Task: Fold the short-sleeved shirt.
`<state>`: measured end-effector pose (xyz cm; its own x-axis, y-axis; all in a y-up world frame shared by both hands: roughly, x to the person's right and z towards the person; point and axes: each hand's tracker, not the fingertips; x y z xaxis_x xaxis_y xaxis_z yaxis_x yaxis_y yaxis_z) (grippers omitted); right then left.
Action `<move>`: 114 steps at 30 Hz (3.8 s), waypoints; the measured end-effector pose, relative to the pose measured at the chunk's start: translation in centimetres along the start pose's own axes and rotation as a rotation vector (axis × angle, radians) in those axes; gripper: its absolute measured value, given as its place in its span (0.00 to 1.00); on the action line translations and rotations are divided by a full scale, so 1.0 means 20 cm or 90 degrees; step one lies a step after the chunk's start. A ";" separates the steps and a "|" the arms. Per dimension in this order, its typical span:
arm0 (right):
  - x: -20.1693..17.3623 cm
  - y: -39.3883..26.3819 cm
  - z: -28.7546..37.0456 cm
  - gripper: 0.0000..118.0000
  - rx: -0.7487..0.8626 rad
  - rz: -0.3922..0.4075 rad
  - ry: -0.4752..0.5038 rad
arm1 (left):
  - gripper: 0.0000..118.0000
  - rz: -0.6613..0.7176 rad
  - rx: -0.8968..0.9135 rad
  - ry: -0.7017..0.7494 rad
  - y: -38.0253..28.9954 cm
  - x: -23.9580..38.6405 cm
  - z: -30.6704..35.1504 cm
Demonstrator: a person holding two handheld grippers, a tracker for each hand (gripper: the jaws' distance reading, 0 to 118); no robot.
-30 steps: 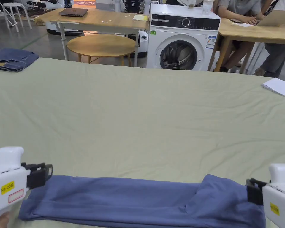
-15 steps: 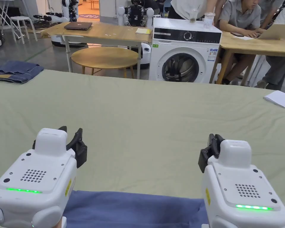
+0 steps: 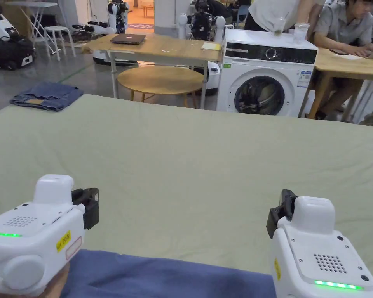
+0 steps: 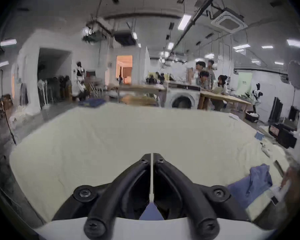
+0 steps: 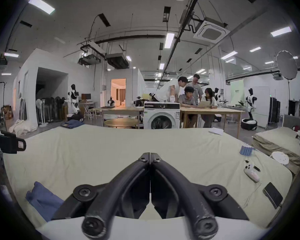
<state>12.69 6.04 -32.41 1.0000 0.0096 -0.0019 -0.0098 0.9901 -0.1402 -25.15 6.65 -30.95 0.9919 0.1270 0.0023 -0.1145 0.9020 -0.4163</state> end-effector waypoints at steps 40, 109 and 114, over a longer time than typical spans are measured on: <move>0.03 -0.17 -0.09 0.00 -0.141 0.029 0.035 | 0.03 0.451 -0.411 -0.332 -0.60 -0.66 -0.46; 0.09 -0.15 0.00 0.00 -0.150 0.048 0.027 | 0.09 0.215 -0.401 -0.246 -0.13 0.18 -0.35; 0.10 -0.15 0.00 0.00 -0.155 0.042 0.028 | 0.07 0.184 -0.466 -0.210 -0.29 0.21 -0.47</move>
<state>14.69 3.03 -32.02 0.9962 0.0621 -0.0616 -0.0807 0.9243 -0.3730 -19.79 -1.94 -37.08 0.8495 0.5270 0.0231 -0.1836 0.3365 -0.9236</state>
